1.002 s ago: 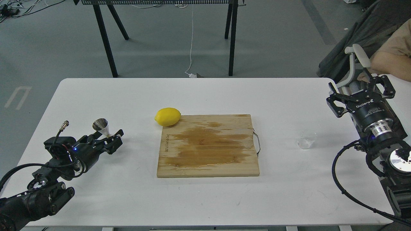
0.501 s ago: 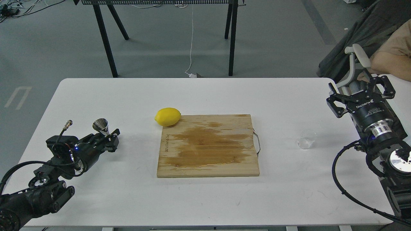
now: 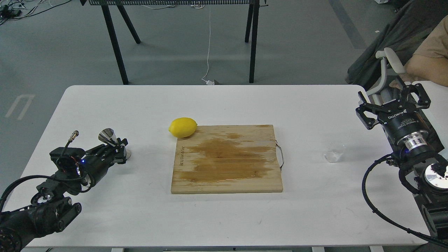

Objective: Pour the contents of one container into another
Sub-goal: 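Lift the jigger with the left gripper and carry it over the cutting board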

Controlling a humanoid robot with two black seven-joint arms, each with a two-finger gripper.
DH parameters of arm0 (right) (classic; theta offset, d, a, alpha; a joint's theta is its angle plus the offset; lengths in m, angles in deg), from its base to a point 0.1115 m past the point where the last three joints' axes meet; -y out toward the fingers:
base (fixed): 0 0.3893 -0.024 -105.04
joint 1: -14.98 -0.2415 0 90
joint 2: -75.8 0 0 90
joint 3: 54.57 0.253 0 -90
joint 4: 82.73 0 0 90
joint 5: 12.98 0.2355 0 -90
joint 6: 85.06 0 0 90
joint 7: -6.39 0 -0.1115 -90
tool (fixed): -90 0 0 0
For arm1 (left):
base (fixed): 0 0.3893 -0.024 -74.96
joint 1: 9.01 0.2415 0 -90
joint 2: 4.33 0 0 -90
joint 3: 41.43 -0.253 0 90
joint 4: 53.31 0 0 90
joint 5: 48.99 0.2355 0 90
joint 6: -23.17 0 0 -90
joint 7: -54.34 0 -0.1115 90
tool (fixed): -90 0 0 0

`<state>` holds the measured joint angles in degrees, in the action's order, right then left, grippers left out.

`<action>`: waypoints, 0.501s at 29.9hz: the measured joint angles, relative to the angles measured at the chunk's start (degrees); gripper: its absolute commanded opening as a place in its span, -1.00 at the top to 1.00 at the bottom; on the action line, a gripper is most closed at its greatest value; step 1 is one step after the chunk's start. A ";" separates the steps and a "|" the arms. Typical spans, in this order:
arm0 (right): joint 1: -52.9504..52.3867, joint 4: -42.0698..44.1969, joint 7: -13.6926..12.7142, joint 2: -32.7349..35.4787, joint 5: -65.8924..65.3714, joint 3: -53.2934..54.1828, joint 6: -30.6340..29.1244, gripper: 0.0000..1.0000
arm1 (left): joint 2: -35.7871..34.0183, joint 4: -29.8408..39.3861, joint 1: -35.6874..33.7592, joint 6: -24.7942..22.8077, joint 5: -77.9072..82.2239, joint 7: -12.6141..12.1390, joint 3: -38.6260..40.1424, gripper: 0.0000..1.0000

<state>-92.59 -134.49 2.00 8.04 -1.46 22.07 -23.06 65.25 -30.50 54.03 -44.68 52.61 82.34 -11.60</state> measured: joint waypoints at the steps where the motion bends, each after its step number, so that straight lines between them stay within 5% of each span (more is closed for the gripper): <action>1: 0.00 0.00 0.00 0.00 0.00 0.00 0.00 -0.98 | -0.03 0.17 -0.01 0.00 0.00 0.00 0.01 0.91; 15: -0.13 0.05 0.00 0.00 0.00 0.18 0.00 -0.97 | -3.73 8.57 -10.65 -2.06 0.00 0.00 0.04 0.91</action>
<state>-92.72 -134.43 2.00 8.04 -1.46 22.25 -23.06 61.52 -21.93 43.38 -46.75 52.61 82.34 -11.56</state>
